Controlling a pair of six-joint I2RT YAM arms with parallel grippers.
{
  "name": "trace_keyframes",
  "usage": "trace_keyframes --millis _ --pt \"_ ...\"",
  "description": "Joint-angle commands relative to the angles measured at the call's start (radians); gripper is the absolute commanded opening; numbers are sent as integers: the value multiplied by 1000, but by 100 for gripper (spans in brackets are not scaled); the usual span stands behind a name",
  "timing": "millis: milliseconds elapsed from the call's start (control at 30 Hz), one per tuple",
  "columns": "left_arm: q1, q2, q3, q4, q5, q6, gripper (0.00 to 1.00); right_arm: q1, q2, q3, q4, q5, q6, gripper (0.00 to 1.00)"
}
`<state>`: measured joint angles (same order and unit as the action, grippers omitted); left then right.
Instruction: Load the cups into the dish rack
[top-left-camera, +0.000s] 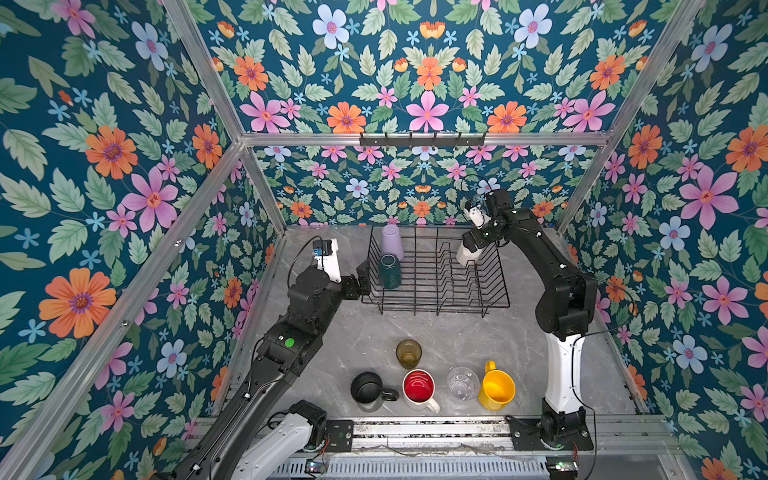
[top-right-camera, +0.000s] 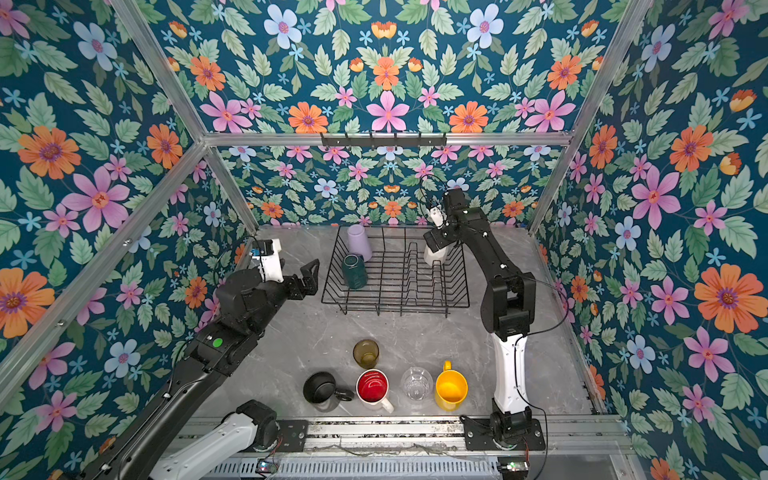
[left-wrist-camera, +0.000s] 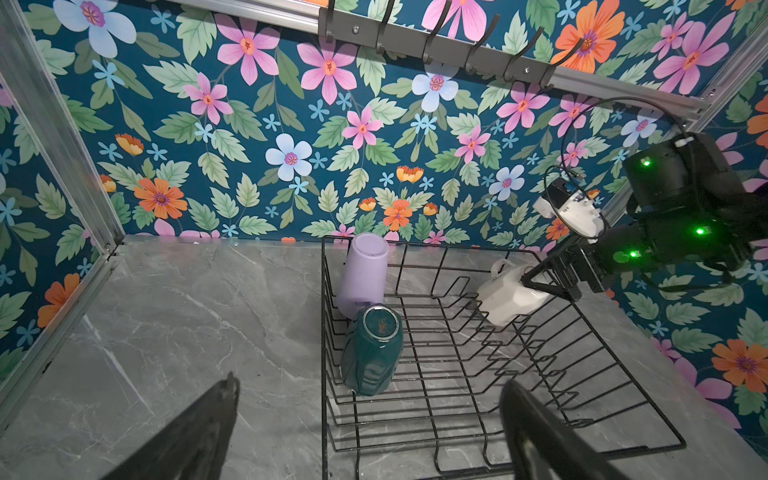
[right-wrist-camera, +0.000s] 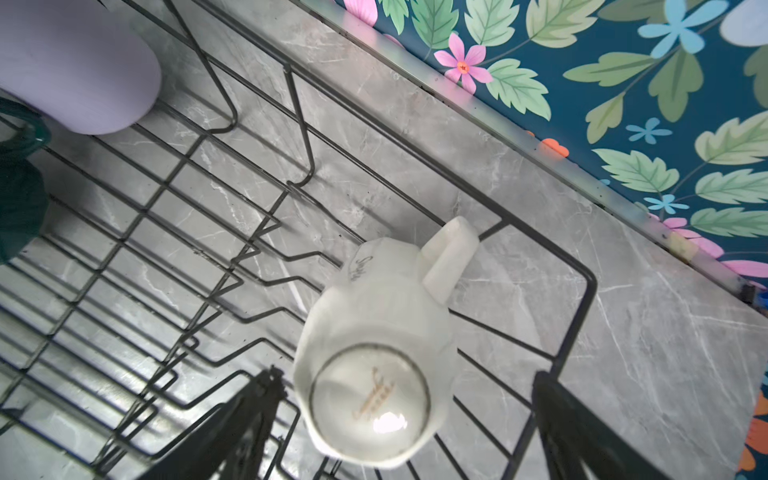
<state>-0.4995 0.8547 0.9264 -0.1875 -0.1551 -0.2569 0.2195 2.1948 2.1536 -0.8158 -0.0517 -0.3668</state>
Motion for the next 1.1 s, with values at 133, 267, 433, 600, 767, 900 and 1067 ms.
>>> trace_keyframes --millis 133,267,433,600,767,900,1067 --pt "-2 -2 3 2 -12 -8 100 4 53 41 -48 20 -18 95" --pt "-1 3 3 2 -15 -10 100 4 71 38 -37 35 -19 94" --pt "-1 6 3 2 -18 -11 100 5 98 46 -33 33 -14 94" --pt "-1 3 0 1 -24 -9 100 6 121 60 -39 35 -4 91" --pt "-1 2 0 0 -26 -8 100 10 131 52 -38 30 3 91" --pt "-1 2 0 0 -27 -7 100 14 143 55 -36 32 9 90" --pt "-1 0 0 -2 -32 -5 100 20 143 63 -34 64 5 80"
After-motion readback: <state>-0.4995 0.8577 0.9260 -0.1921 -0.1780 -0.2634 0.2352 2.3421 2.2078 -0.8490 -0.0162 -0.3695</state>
